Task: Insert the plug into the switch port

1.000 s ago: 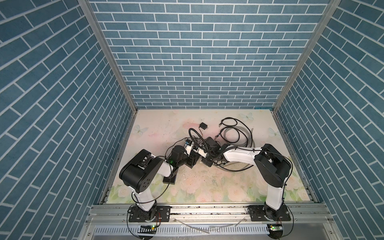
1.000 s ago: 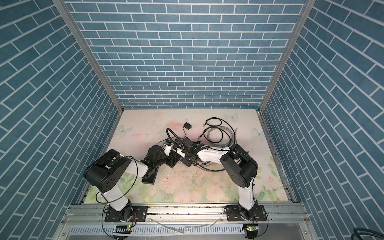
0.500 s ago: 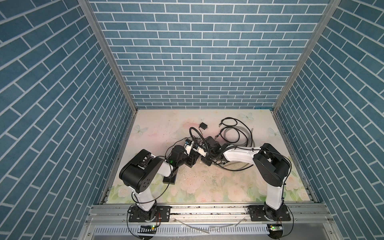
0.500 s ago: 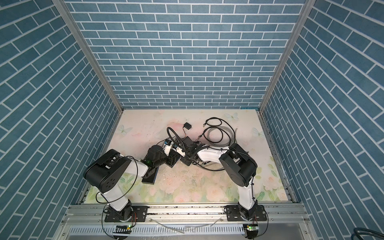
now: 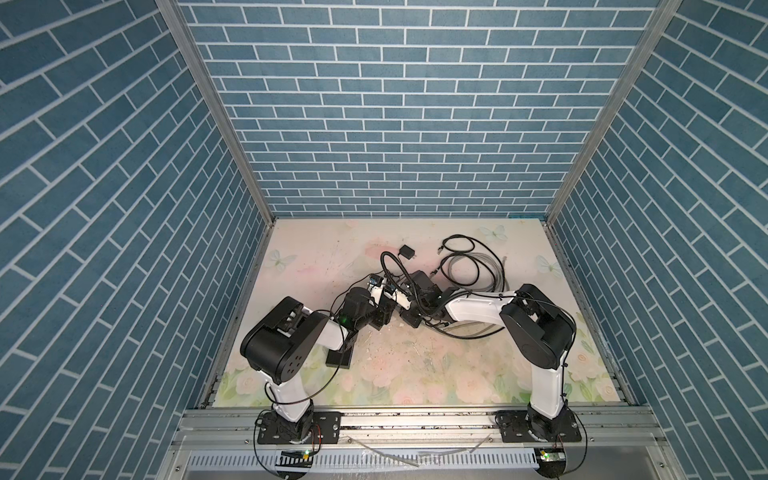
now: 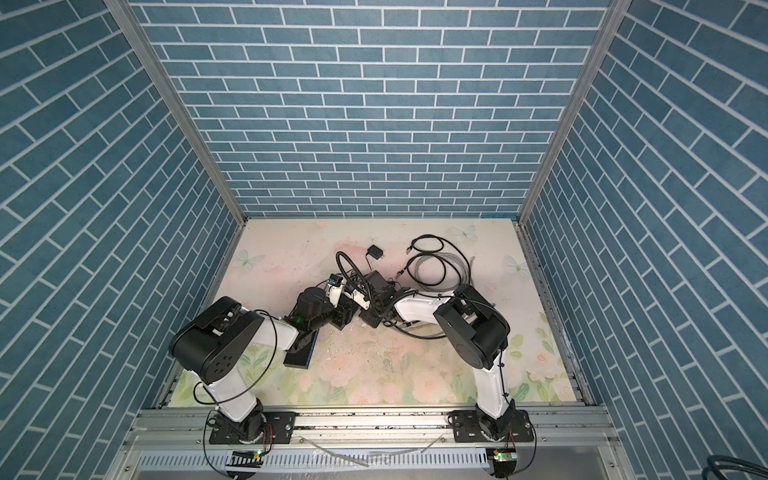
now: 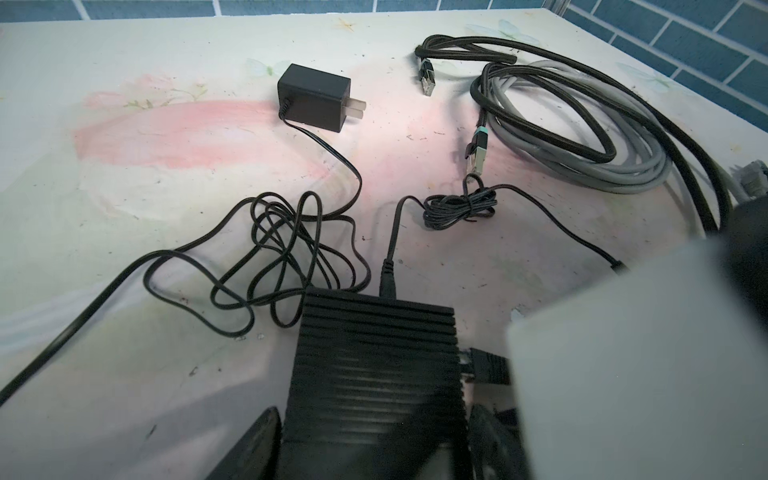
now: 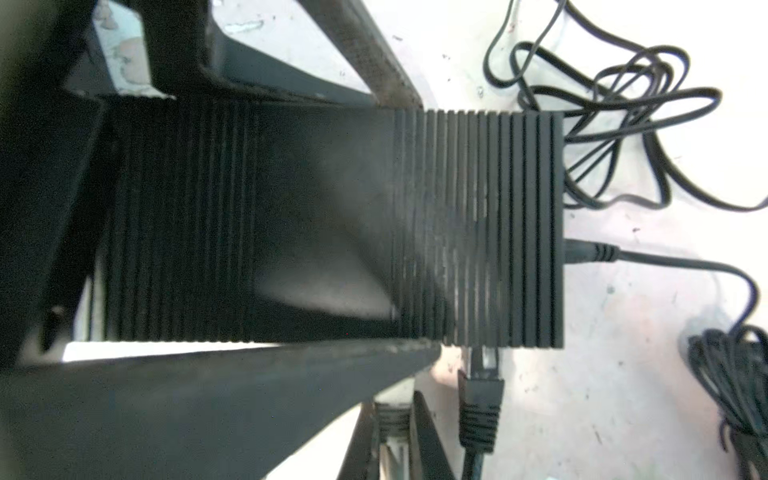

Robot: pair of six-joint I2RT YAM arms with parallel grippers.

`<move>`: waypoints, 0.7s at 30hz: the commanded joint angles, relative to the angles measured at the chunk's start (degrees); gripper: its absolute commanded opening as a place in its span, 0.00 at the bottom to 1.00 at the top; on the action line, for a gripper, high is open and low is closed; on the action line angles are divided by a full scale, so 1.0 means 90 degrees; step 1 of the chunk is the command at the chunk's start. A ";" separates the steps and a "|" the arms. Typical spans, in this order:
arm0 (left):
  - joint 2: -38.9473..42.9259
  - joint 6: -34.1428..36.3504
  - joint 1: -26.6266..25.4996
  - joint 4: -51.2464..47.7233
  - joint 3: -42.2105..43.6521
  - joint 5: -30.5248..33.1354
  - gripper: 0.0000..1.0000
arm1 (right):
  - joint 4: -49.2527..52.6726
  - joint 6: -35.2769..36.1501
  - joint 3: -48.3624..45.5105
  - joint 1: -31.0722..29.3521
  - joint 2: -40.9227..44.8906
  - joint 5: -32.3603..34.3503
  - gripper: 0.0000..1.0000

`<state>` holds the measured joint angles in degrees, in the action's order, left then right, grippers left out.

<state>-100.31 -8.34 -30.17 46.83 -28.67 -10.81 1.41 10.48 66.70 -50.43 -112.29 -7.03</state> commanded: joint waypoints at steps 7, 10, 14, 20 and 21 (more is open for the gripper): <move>-0.0407 -0.0363 -0.0780 -0.0420 -0.0128 -0.3582 0.70 | -0.3684 -0.0003 0.0724 -0.0258 0.0178 -0.0727 0.00; -0.0355 -0.0333 -0.0769 -0.0516 -0.0120 -0.3417 0.71 | -0.3433 -0.0010 0.0322 -0.0254 0.0365 -0.0606 0.00; -0.0291 -0.0324 -0.0735 -0.0516 -0.0090 -0.3166 0.71 | -0.3312 -0.0117 -0.0547 -0.0257 0.0747 -0.0360 0.00; -0.0158 -0.0359 -0.0615 -0.0530 -0.0126 -0.2639 0.73 | -0.2894 -0.0253 -0.1344 -0.0252 0.1223 -0.0033 0.00; -0.0113 -0.0359 -0.0586 -0.0529 -0.0122 -0.2547 0.74 | -0.2872 -0.0271 -0.1443 -0.0264 0.1259 0.0022 0.00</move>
<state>-101.65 -9.47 -30.74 46.00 -29.91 -18.85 -5.67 8.84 54.17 -50.92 -104.51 -4.58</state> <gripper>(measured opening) 0.735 0.116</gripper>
